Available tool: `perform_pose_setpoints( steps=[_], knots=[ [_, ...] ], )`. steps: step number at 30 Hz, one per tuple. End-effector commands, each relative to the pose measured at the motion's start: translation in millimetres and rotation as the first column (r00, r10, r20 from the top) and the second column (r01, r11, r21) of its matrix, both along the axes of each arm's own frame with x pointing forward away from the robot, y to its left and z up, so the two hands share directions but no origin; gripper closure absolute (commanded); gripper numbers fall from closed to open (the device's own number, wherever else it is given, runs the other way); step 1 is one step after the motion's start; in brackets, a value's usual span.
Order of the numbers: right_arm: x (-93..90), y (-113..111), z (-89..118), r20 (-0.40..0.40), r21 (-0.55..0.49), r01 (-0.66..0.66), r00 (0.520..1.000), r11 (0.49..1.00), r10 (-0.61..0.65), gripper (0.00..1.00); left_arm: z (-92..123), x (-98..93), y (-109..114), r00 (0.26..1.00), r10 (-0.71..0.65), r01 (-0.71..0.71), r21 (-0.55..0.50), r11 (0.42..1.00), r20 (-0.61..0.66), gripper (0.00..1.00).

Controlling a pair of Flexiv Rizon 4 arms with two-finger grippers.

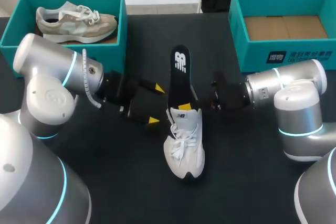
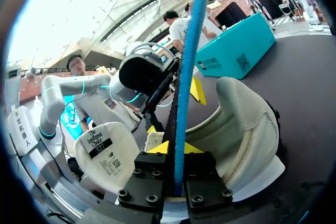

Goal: Take the shoe out of the shoebox, open the shoe tongue, remove and reinsert the insole, then place the shoe into the shoebox

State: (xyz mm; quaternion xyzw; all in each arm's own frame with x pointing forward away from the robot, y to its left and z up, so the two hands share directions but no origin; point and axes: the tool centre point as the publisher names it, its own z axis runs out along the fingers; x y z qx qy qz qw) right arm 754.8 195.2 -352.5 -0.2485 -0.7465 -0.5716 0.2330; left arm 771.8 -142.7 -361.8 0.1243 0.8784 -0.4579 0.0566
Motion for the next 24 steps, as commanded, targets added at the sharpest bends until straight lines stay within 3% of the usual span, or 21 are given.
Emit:
perform_pose_setpoints(
  steps=[1, 16, 24],
  knots=[
    [-0.1, 0, -1, 0.01, -0.006, 0.004, 1.0, 1.0, -0.004, 0.72, 0, 0.4, 0, 1.0, -0.002, 0.002, 0.001, 1.0, -0.001, 0.0],
    [14.2, -6, 13, 0.071, -0.025, -0.004, 0.997, 1.0, 0.005, 0.68, 0, 0.4, 0, 1.0, -0.002, 0.002, 0.001, 1.0, -0.001, 0.0],
    [32.0, -11, 23, 0.101, -0.048, -0.022, 0.994, 0.999, 0.027, 0.69, 0, 0.4, 0, 1.0, -0.002, 0.002, 0.001, 1.0, -0.001, 0.0]
  ],
)
